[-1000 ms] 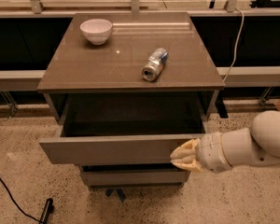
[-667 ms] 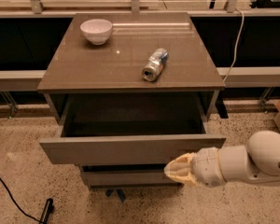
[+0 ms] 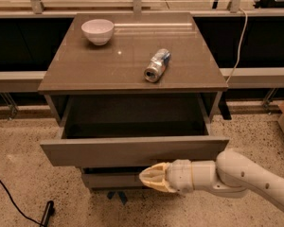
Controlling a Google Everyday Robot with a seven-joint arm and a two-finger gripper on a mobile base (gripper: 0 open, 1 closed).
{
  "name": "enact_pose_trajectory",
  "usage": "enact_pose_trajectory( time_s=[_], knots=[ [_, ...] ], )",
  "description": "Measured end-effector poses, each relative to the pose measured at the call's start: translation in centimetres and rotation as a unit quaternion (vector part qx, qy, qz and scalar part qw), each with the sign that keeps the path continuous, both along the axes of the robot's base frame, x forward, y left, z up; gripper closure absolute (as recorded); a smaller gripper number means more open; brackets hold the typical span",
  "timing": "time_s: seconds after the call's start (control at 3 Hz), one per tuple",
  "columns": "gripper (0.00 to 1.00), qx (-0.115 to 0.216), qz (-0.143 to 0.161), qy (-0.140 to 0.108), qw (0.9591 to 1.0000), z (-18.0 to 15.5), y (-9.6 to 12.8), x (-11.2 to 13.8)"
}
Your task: Close top drawer
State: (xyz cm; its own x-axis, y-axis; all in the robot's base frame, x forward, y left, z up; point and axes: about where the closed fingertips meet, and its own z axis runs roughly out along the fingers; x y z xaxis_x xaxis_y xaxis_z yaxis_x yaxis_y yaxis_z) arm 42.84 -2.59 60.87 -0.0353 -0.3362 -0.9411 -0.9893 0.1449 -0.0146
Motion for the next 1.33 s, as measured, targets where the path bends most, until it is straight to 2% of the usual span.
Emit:
enact_pose_trajectory(
  time_s=[0.33,0.67,1.0,1.33],
  knots=[
    [1.00,0.021,-0.004,-0.008,0.9997,-0.7,2.8,2.3],
    [1.00,0.027,-0.005,-0.027,0.9993,-0.4,6.0,5.8],
    [1.00,0.028,-0.006,-0.029,0.9992,-0.4,6.6,6.3],
    [1.00,0.026,-0.012,-0.034,0.9990,-0.6,9.1,8.9]
  ],
)
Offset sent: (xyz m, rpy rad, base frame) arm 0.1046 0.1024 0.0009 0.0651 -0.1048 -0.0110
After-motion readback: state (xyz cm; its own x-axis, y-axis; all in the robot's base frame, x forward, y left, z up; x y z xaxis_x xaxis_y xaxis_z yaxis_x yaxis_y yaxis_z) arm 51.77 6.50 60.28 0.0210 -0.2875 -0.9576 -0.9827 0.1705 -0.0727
